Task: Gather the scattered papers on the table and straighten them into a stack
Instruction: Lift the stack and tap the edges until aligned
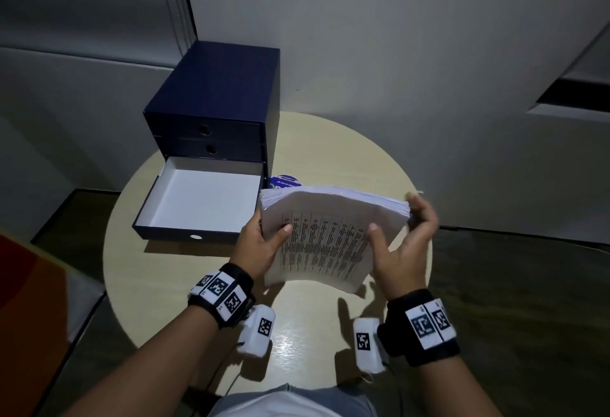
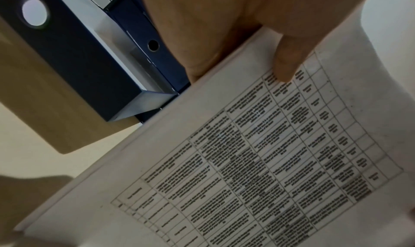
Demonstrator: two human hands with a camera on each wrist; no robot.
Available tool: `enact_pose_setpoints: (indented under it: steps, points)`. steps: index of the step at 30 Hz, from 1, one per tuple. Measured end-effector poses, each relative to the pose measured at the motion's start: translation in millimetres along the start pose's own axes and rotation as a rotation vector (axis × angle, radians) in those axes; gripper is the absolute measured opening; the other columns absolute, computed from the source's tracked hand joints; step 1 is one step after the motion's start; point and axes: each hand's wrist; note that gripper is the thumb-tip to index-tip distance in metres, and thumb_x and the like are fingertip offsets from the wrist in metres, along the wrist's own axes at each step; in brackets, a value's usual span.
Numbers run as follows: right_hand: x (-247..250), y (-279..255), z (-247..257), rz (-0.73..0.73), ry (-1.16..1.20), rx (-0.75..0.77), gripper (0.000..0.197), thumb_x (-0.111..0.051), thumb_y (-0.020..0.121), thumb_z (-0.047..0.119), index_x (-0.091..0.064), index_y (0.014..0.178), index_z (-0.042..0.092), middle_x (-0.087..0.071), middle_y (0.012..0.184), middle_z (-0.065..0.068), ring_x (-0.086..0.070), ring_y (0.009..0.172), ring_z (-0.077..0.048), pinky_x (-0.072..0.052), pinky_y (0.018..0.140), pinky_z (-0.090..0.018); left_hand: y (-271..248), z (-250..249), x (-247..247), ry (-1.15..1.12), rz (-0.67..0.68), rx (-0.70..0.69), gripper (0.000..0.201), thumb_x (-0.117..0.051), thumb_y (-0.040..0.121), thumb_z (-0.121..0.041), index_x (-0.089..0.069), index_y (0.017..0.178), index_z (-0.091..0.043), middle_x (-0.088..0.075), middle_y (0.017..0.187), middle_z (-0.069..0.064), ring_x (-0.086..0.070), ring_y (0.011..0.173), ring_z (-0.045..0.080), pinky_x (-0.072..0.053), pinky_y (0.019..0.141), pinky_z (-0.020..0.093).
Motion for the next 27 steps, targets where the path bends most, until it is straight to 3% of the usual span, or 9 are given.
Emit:
enact_pose_setpoints:
  steps: [4,6,9,11,13,17,21,24,27]
  points:
    - [-17,5,88,0.156,-0.390,0.547,0.077,-0.058,0.084,0.035,-0.030,0.148,0.002,-0.028,0.158,-0.014,-0.021,0.148,-0.031,-0.029,0.114,-0.057,0,-1,1,0.000,0.022,0.007,0.037,-0.071,0.087,-0.013,-0.056,0.120,-0.016,-0.070,0.111,0.000,-0.066,0.105,0.016,-0.051,0.098,0.050]
    - [-40,-3,105,0.421,-0.612,0.642,0.081,-0.053,0.087,0.043,-0.024,0.152,0.003,-0.019,0.162,-0.012,-0.010,0.151,-0.030,-0.012,0.121,-0.054,0,-7,-1,-0.081,0.051,0.010,0.039,-0.071,0.083,-0.021,-0.056,0.119,-0.015,-0.069,0.110,0.000,-0.067,0.102,0.012,-0.053,0.097,0.043]
    - [-62,-9,94,0.700,-0.882,0.638,0.080,-0.042,0.092,0.053,-0.019,0.155,0.008,-0.017,0.163,-0.010,-0.008,0.152,-0.026,-0.009,0.121,-0.052,0,-13,-4,-0.148,0.068,0.013,0.054,-0.065,0.075,-0.043,-0.056,0.123,-0.021,-0.071,0.110,-0.005,-0.067,0.103,0.007,-0.053,0.089,0.028]
    - [-60,-6,93,0.661,-0.858,0.609,0.080,-0.041,0.093,0.052,-0.019,0.155,0.008,-0.017,0.163,-0.010,-0.008,0.152,-0.025,-0.007,0.122,-0.049,1,-9,-1,-0.077,0.060,-0.030,0.037,-0.066,0.084,-0.021,-0.058,0.119,-0.015,-0.071,0.099,-0.011,-0.067,0.093,0.000,-0.054,0.084,0.025]
    - [-54,-3,92,0.580,-0.792,0.553,0.079,-0.041,0.092,0.049,-0.018,0.155,0.007,-0.014,0.164,-0.009,-0.007,0.152,-0.024,-0.004,0.123,-0.045,3,-3,1,-0.054,0.027,-0.015,0.037,-0.064,0.087,-0.002,-0.056,0.122,-0.006,-0.070,0.103,-0.003,-0.067,0.097,0.007,-0.054,0.092,0.036]
    - [-44,-2,75,0.560,-0.862,0.491,0.075,-0.040,0.093,0.049,-0.023,0.153,0.007,-0.021,0.162,-0.010,-0.014,0.151,-0.024,-0.008,0.123,-0.046,6,2,3,-0.095,0.019,-0.026,0.057,-0.073,0.073,-0.034,-0.058,0.125,-0.014,-0.071,0.115,0.004,-0.065,0.111,0.021,-0.051,0.095,0.036]
    - [-30,-1,71,0.470,-0.879,0.402,0.074,-0.044,0.091,0.044,-0.025,0.153,0.008,-0.023,0.161,-0.009,-0.017,0.150,-0.023,-0.007,0.123,-0.047,11,6,4,-0.053,0.030,0.013,0.036,-0.070,0.087,-0.008,-0.058,0.121,-0.009,-0.071,0.109,0.004,-0.066,0.105,0.021,-0.055,0.081,0.021]
    - [-15,9,58,0.437,-0.975,0.393,0.074,-0.055,0.086,0.039,-0.028,0.151,0.016,-0.030,0.159,-0.005,-0.024,0.148,-0.025,-0.002,0.120,-0.053,13,6,5,-0.052,0.032,0.031,0.031,-0.066,0.088,-0.004,-0.058,0.116,-0.014,-0.070,0.105,0.002,-0.066,0.102,0.019,-0.054,0.086,0.031]
    - [10,29,30,0.277,-0.765,0.175,0.076,-0.064,0.085,0.031,-0.025,0.150,0.027,-0.034,0.155,0.003,-0.029,0.145,-0.019,-0.011,0.120,-0.052,12,5,7,-0.074,0.032,0.050,0.029,-0.066,0.089,-0.003,-0.059,0.115,-0.015,-0.071,0.105,0.003,-0.066,0.100,0.018,-0.054,0.088,0.035]
Point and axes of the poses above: each hand's wrist, its own y-axis towards the middle knuckle, its own x-axis out of the back of the hand, z = x × y
